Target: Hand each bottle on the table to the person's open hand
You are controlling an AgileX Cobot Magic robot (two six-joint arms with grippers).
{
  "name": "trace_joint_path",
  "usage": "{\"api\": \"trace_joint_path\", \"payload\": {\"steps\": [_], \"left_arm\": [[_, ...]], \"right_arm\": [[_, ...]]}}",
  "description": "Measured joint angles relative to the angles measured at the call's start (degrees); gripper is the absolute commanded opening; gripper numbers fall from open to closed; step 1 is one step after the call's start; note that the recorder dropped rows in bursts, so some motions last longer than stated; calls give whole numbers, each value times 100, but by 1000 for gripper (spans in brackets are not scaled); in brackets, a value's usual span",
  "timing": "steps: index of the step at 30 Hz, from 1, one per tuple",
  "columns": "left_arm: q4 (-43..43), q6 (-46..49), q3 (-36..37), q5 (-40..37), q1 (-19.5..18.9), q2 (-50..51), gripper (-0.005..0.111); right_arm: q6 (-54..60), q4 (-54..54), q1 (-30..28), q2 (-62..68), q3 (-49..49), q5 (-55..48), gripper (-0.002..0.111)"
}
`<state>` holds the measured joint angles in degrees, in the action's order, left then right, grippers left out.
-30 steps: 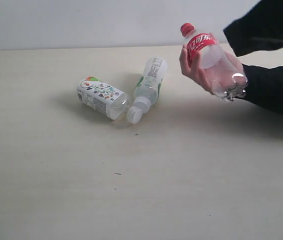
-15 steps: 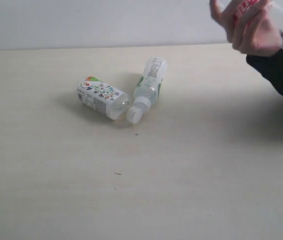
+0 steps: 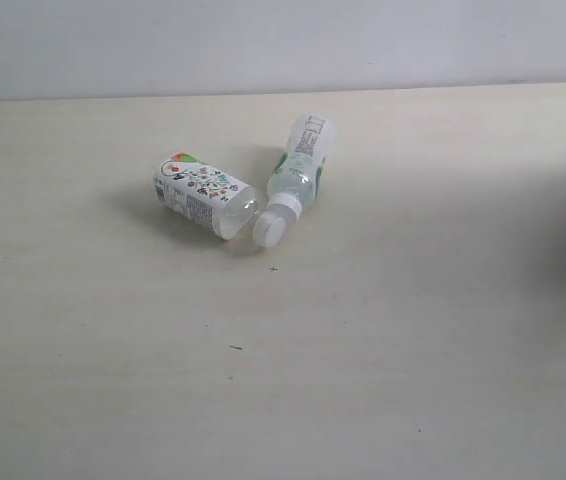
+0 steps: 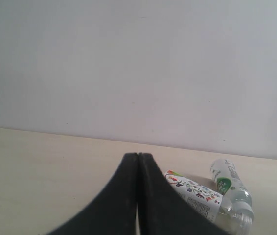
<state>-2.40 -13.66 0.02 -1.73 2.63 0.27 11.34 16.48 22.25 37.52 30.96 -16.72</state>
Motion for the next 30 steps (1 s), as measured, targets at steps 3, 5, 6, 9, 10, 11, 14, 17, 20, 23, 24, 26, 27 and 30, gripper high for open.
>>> {"api": "trace_joint_path", "payload": {"steps": [3, 5, 6, 9, 10, 11, 14, 17, 20, 23, 24, 26, 27, 30], "left_arm": [[0, 0, 0, 0, 0, 0, 0], [0, 0, 0, 0, 0, 0, 0], [0, 0, 0, 0, 0, 0, 0], [0, 0, 0, 0, 0, 0, 0], [0, 0, 0, 0, 0, 0, 0], [0, 0, 0, 0, 0, 0, 0], [0, 0, 0, 0, 0, 0, 0], [0, 0, 0, 0, 0, 0, 0], [0, 0, 0, 0, 0, 0, 0], [0, 0, 0, 0, 0, 0, 0], [0, 0, 0, 0, 0, 0, 0], [0, 0, 0, 0, 0, 0, 0], [0, 0, 0, 0, 0, 0, 0], [0, 0, 0, 0, 0, 0, 0]], "right_arm": [[25, 0, 0, 0, 0, 0, 0], [76, 0, 0, 0, 0, 0, 0], [89, 0, 0, 0, 0, 0, 0], [112, 0, 0, -15, 0, 0, 0], [124, 0, 0, -31, 0, 0, 0], [135, 0, 0, -61, 0, 0, 0], [171, 9, 0, -195, -73, 13, 0], [195, 9, 0, -338, -229, 47, 0], [195, 9, 0, -437, -333, 165, 0], [195, 9, 0, -549, -333, 234, 0], [195, 9, 0, -592, -333, 259, 0], [195, 9, 0, -632, -333, 271, 0], [195, 9, 0, -657, -333, 271, 0], [195, 9, 0, -682, -333, 282, 0]]}}
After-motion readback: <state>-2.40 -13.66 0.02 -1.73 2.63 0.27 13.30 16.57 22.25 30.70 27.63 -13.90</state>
